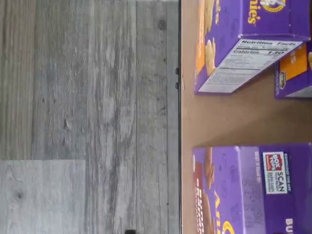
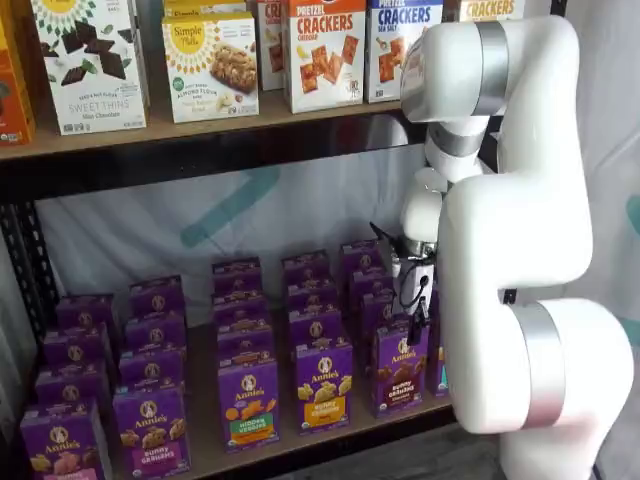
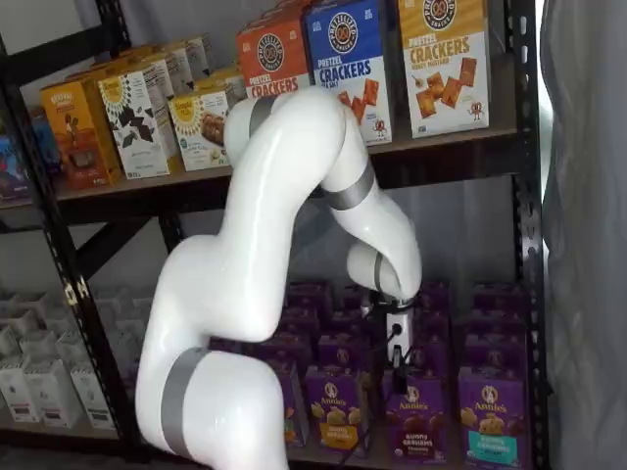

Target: Pick up the purple box with a brown patch in the center, on the bottom shelf, the fifth box from the left

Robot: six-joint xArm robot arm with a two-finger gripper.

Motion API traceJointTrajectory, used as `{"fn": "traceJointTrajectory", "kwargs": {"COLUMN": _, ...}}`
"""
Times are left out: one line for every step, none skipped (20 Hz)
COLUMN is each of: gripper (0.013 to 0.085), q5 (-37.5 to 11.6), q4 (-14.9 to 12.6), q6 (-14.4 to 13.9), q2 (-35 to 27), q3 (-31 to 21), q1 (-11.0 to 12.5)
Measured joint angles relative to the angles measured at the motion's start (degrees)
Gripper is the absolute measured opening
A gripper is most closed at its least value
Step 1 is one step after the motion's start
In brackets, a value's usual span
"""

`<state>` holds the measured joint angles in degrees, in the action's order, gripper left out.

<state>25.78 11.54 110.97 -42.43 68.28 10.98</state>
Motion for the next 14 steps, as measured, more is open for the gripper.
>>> {"fn": "traceJointTrajectory", "kwargs": {"gripper": 0.085, "q5": 0.6, "q4": 0.6, "q6": 0.5, "q2": 0.0, "q3": 0.2, "q1": 0.0}}
{"fn": "traceJointTrajectory", "kwargs": {"gripper": 0.085, "q5": 1.2, "q4": 1.3, "q6": 0.9, "q2": 0.0, "q3": 0.5, "q1": -0.1}}
{"fn": "traceJointTrajectory", "kwargs": {"gripper": 0.085, "q5": 1.5, "q4": 1.4, "q6": 0.9, "q2": 0.0, "q3": 0.6, "q1": -0.2}}
{"fn": "traceJointTrajectory", "kwargs": {"gripper": 0.085, "q5": 1.7, "q4": 1.4, "q6": 0.8, "q2": 0.0, "q3": 0.8, "q1": -0.4}}
{"fn": "traceJointTrajectory", "kwargs": {"gripper": 0.085, "q5": 1.7, "q4": 1.4, "q6": 0.7, "q2": -0.2, "q3": 1.0, "q1": -0.5}}
{"fn": "traceJointTrajectory", "kwargs": {"gripper": 0.085, "q5": 1.7, "q4": 1.6, "q6": 0.8, "q2": -0.4, "q3": 1.3, "q1": -0.6}}
{"fn": "traceJointTrajectory", "kwargs": {"gripper": 0.085, "q5": 1.7, "q4": 1.9, "q6": 0.9, "q2": -0.6, "q3": 1.5, "q1": -0.7}}
{"fn": "traceJointTrajectory", "kwargs": {"gripper": 0.085, "q5": 1.7, "q4": 2.1, "q6": 1.0, "q2": -0.7, "q3": 1.7, "q1": -0.7}}
{"fn": "traceJointTrajectory", "kwargs": {"gripper": 0.085, "q5": 1.6, "q4": 2.2, "q6": 1.1, "q2": -1.0, "q3": 2.0, "q1": -0.7}}
{"fn": "traceJointTrajectory", "kwargs": {"gripper": 0.085, "q5": 1.6, "q4": 2.2, "q6": 1.0, "q2": -1.3, "q3": 2.4, "q1": -0.8}}
{"fn": "traceJointTrajectory", "kwargs": {"gripper": 0.085, "q5": 1.9, "q4": 2.2, "q6": 1.0, "q2": -1.8, "q3": 3.0, "q1": -0.8}}
{"fn": "traceJointTrajectory", "kwargs": {"gripper": 0.085, "q5": 2.2, "q4": 2.1, "q6": 0.9, "q2": -2.1, "q3": 3.4, "q1": -0.8}}
{"fn": "traceJointTrajectory", "kwargs": {"gripper": 0.085, "q5": 2.2, "q4": 1.8, "q6": 0.7, "q2": -2.5, "q3": 3.8, "q1": -0.7}}
{"fn": "traceJointTrajectory", "kwargs": {"gripper": 0.085, "q5": 2.1, "q4": 1.6, "q6": 0.5, "q2": -2.8, "q3": 4.2, "q1": -0.7}}
